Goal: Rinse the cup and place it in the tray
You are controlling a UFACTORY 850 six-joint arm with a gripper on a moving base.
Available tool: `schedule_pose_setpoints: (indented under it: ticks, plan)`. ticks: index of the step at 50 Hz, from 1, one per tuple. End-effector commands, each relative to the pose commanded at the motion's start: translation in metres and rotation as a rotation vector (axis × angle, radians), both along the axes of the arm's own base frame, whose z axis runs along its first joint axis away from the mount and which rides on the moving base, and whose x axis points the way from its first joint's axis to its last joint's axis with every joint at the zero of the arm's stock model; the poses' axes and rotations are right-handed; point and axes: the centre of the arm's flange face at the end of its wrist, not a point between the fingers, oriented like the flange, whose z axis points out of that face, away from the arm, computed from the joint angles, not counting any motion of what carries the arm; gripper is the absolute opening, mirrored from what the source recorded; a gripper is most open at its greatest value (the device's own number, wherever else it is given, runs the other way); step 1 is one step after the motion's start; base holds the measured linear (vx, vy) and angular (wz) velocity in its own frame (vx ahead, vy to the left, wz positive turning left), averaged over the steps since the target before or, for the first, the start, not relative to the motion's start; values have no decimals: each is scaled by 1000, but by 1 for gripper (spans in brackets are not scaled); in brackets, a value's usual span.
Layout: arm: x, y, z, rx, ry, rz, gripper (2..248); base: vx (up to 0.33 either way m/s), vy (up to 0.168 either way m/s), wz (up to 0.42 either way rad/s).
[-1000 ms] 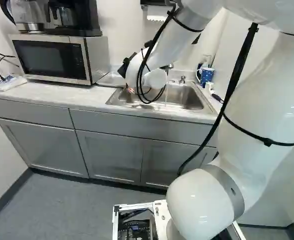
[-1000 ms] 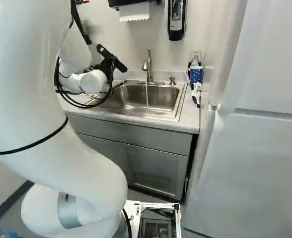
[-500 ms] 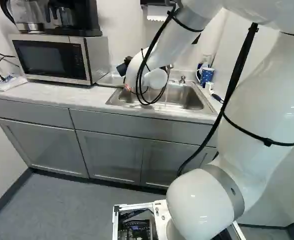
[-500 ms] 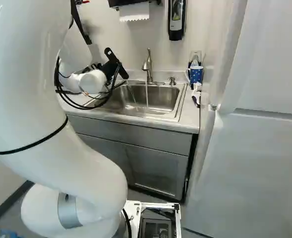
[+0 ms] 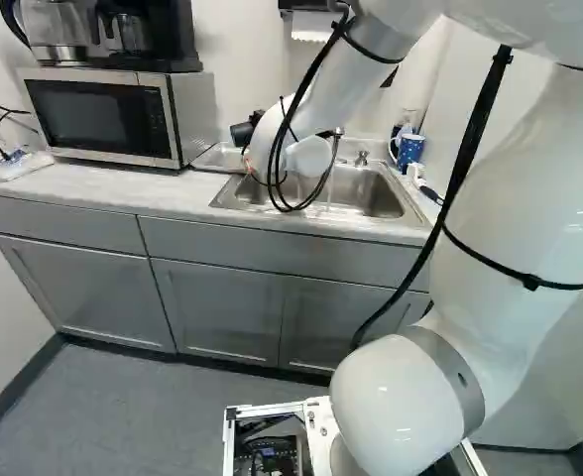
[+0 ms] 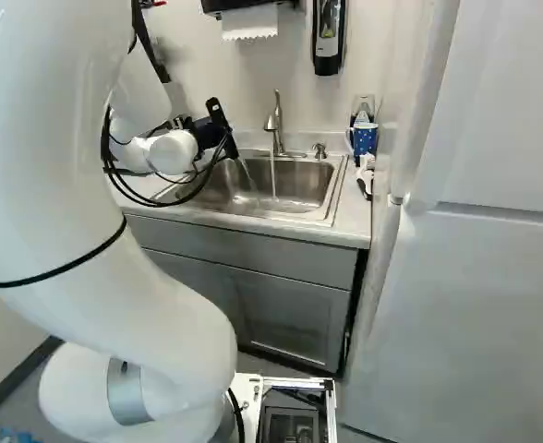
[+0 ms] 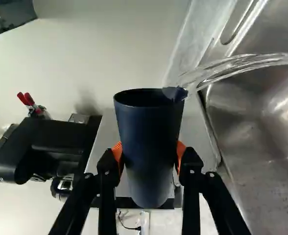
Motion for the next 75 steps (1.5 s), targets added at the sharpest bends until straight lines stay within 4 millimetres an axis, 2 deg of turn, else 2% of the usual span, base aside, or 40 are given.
schedule_pose_setpoints:
  ticks: [61,75]
  plan:
    - [0,0,0,610,188,-54,122,0,0,0]
    - [0,0,0,610,188,-54,122,0,0,0]
